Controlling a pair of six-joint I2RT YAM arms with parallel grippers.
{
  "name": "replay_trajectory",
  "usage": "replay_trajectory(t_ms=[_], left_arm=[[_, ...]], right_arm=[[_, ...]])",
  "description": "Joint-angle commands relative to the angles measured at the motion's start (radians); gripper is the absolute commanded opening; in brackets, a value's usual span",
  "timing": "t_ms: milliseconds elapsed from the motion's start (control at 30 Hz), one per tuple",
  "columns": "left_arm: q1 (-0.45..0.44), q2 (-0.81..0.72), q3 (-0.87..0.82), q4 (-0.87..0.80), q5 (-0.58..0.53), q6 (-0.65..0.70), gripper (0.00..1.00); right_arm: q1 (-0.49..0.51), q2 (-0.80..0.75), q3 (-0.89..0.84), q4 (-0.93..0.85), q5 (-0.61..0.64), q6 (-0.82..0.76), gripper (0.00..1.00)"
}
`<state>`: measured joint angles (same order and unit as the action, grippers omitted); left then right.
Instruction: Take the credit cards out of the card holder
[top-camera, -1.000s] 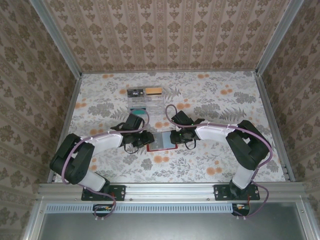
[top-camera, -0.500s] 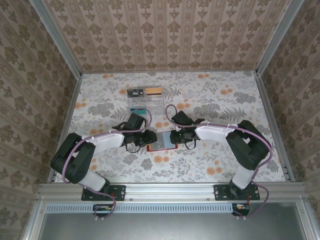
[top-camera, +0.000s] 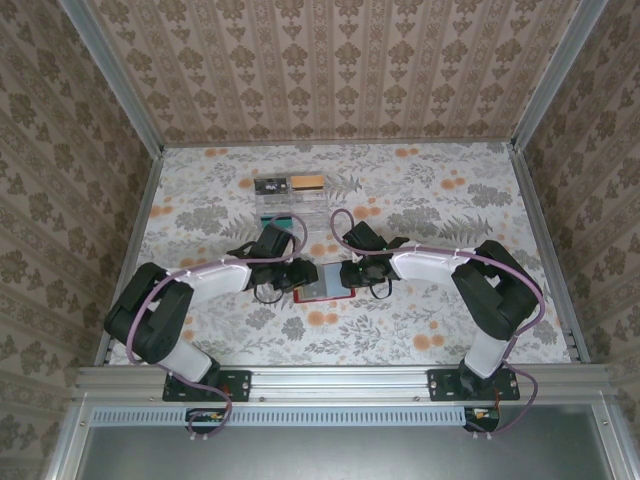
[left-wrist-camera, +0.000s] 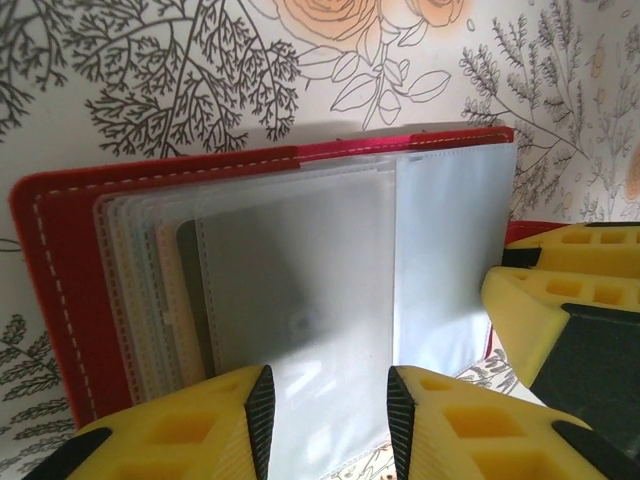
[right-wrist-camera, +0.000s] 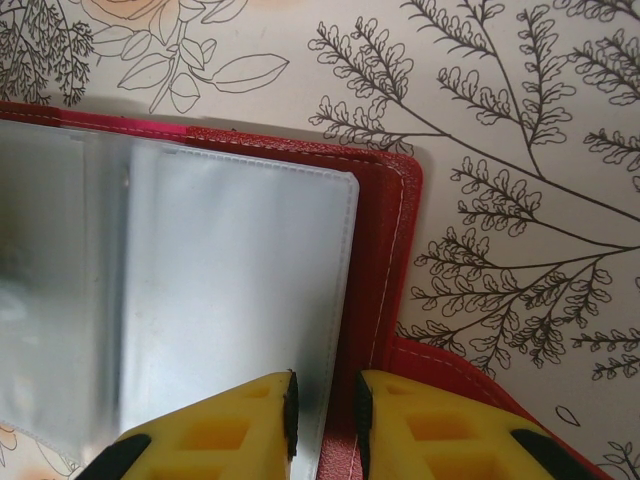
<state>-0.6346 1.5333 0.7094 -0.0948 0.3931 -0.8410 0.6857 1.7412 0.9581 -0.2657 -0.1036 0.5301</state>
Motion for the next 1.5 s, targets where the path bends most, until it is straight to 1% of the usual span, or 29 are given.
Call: replay_trajectory(t_ms=[0, 133, 200, 833, 900, 1033, 1167, 1467], left_arm=[[-0.005, -0.012, 0.019, -0.039, -0.022, 0.018, 0.37], [-0.004, -0.077, 0.006, -0.086, -0.094, 0.020, 0.37], [-0.001, -0.095, 0.001, -0.102, -0.109, 0.020, 0.37], [-0.002, 0.022, 0.009, -0.064, -0.033, 0.017, 0.37], [-0.003, 0.029, 0.011, -0.045, -0.013, 0.021, 0.39], [-0.008, 0.036, 0.020, -0.015, 0.017, 0.029, 0.48], [-0.012, 0.038, 0.026, 0.003, 0.040, 0.038, 0.55], [-0.026, 0.033, 0.068, -0.005, 0.061, 0.054, 0.56]], right_arm=[[0.011, 0.026, -0.019, -0.014, 0.008, 0.010, 0.26], [0.011, 0.026, -0.020, -0.014, 0.007, 0.010, 0.26], [0.011, 0.027, -0.019, -0.014, 0.008, 0.010, 0.26], [0.015, 0.030, -0.019, -0.012, 0.007, 0.013, 0.26], [0.015, 0.032, -0.017, -0.011, 0.006, 0.013, 0.26], [0.016, 0.035, -0.015, -0.010, 0.004, 0.015, 0.26], [0.017, 0.037, -0.015, -0.010, 0.004, 0.015, 0.26], [0.017, 0.043, -0.013, -0.011, 0.005, 0.013, 0.26]])
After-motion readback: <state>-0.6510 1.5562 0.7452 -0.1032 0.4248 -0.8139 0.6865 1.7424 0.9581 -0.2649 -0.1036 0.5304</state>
